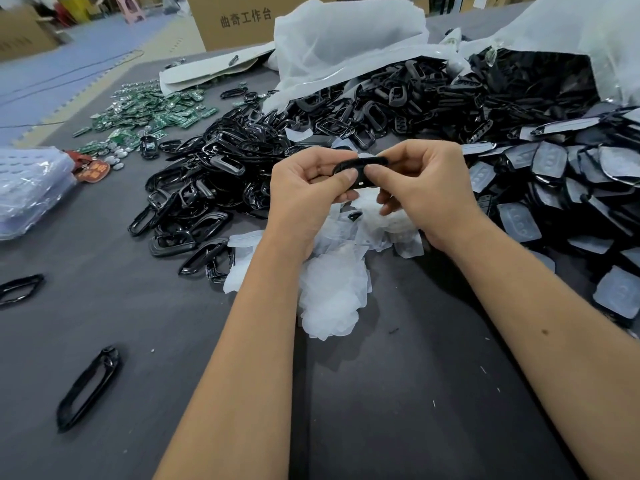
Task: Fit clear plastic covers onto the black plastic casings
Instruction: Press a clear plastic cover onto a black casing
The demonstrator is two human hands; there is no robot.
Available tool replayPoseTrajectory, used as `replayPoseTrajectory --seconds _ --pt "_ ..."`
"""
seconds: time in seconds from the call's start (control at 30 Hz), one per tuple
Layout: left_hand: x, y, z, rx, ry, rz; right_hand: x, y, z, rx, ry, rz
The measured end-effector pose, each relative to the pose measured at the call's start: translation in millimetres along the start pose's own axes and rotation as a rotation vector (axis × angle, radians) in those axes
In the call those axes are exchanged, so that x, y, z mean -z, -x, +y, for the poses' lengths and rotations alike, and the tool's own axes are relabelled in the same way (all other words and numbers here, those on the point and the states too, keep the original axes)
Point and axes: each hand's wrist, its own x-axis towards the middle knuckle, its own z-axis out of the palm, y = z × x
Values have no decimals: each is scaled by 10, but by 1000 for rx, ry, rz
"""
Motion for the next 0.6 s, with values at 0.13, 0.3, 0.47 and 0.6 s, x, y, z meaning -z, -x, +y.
replayPoseTrajectory --seconds 0.13,0.3,0.47,0.6 --pt "0 -4 0 -37 -57 36 -65 32 -28 52 128 54" --pt "24 -26 50 -81 -107 97 -170 100 -53 216 362 186" --pt "179 -60 116 -98 -22 306 -248 157 -83 381 794 -157" --pt "247 -75 118 -49 78 423 -300 164 -50 318 958 -359"
